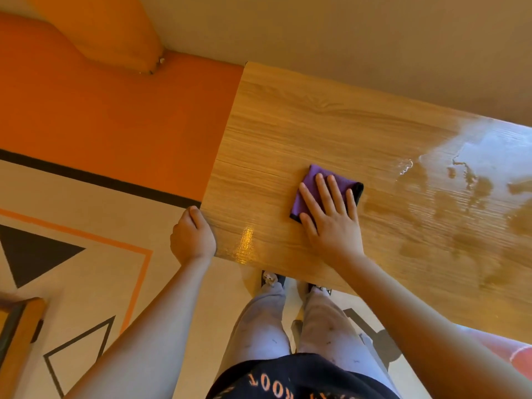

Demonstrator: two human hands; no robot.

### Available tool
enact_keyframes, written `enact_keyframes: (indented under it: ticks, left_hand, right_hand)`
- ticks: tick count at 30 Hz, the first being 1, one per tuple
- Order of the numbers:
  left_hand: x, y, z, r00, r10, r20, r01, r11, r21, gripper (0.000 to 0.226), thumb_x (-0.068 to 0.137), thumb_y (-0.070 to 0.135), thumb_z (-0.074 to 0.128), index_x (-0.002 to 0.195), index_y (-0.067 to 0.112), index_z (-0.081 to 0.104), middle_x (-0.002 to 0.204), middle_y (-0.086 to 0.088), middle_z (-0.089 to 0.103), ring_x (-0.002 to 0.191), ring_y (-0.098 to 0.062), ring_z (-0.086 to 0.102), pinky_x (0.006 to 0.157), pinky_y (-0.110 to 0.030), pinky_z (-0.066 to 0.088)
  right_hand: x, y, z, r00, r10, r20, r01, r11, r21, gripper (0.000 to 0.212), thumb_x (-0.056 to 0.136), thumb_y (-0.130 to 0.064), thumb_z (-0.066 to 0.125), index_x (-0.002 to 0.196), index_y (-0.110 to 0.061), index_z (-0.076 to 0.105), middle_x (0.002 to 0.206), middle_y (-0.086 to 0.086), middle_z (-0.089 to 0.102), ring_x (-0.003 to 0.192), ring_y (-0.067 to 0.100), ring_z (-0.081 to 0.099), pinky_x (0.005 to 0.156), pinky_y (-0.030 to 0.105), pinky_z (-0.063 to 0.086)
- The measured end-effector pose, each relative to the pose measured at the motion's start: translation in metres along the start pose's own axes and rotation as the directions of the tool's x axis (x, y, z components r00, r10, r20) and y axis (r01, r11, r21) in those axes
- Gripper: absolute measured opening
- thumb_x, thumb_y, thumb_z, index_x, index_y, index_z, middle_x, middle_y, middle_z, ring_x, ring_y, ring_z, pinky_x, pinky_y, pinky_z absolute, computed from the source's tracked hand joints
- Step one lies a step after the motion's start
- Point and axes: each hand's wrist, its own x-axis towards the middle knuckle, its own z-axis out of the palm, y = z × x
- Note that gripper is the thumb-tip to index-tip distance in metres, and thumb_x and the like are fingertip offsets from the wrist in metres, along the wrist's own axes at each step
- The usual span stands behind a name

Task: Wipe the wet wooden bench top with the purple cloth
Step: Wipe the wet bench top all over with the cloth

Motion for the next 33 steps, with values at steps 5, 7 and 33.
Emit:
enact_keyframes:
  ticks: [5,7,33]
  left_hand:
    - [-0.001,0.001,0.001,1.000,0.003,0.002,-0.003,1.000,0.027,0.039,0.101,0.029,0.027,0.079,0.011,0.054,0.074,-0.007,0.058,0.066,-0.027,0.051,0.058,-0.030,0.034]
    - [0.000,0.001,0.001,1.000,0.005,0.003,-0.005,1.000,0.030,0.040,0.101,0.029,0.026,0.080,0.011,0.055,0.075,-0.008,0.058,0.067,-0.028,0.052,0.058,-0.031,0.034]
    - [0.001,0.003,0.001,1.000,0.003,0.003,-0.004,0.992,0.123,0.047,0.102,0.032,0.022,0.115,0.008,0.061,0.106,-0.021,0.066,0.093,-0.042,0.059,0.071,-0.039,0.041]
  right_hand:
    - [-0.083,-0.013,0.027,0.998,-0.068,0.006,0.068,0.998,-0.018,0.053,0.099,-0.049,0.016,0.150,-0.035,0.012,0.157,0.002,0.013,0.147,0.022,0.007,0.116,0.048,0.008]
    - [-0.094,-0.010,0.029,0.996,-0.088,0.019,0.089,0.995,-0.033,0.053,0.100,-0.051,0.012,0.150,-0.036,0.012,0.157,0.002,0.016,0.146,0.021,0.009,0.116,0.047,0.009]
    - [-0.120,0.008,0.035,0.997,0.075,-0.020,-0.075,0.997,-0.034,0.055,0.098,-0.054,0.011,0.150,-0.035,0.011,0.157,0.002,0.014,0.146,0.020,0.007,0.116,0.045,0.005]
